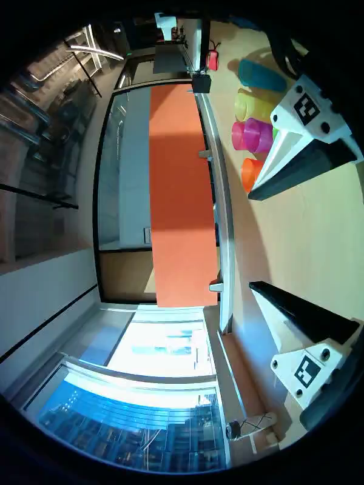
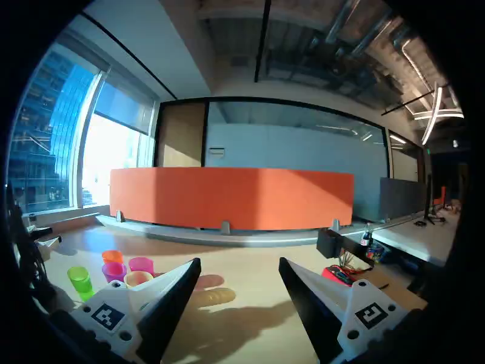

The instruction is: Pour water

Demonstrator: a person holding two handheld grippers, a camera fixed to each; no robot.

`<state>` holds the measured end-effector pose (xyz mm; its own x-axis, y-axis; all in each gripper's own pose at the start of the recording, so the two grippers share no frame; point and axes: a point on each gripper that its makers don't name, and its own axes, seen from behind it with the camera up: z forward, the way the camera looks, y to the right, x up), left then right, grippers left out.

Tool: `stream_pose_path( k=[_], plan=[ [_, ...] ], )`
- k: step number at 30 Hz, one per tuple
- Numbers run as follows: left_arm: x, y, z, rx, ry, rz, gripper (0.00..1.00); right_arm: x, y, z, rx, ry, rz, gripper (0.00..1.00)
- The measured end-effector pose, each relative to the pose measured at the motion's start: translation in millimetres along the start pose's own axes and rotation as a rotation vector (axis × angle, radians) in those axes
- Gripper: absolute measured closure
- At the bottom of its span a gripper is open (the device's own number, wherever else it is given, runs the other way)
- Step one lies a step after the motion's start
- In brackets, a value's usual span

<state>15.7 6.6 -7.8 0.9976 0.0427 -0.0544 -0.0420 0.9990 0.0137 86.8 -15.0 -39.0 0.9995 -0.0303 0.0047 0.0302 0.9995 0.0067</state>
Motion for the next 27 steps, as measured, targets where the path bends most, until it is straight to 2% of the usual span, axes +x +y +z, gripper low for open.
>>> stream_pose_path(
  k=[9,27],
  plan=[
    [-6,-5.1,2.5,-0.002,-0.017,-0.042,0.01,-1,-2,1.3,0.002,-0.001,-0.001,0.01],
    [-14,-3.8,5.5,-0.016,-0.051,-0.045,0.01,0,-2,-0.7,-0.001,0.001,0.001,0.01]
  ],
)
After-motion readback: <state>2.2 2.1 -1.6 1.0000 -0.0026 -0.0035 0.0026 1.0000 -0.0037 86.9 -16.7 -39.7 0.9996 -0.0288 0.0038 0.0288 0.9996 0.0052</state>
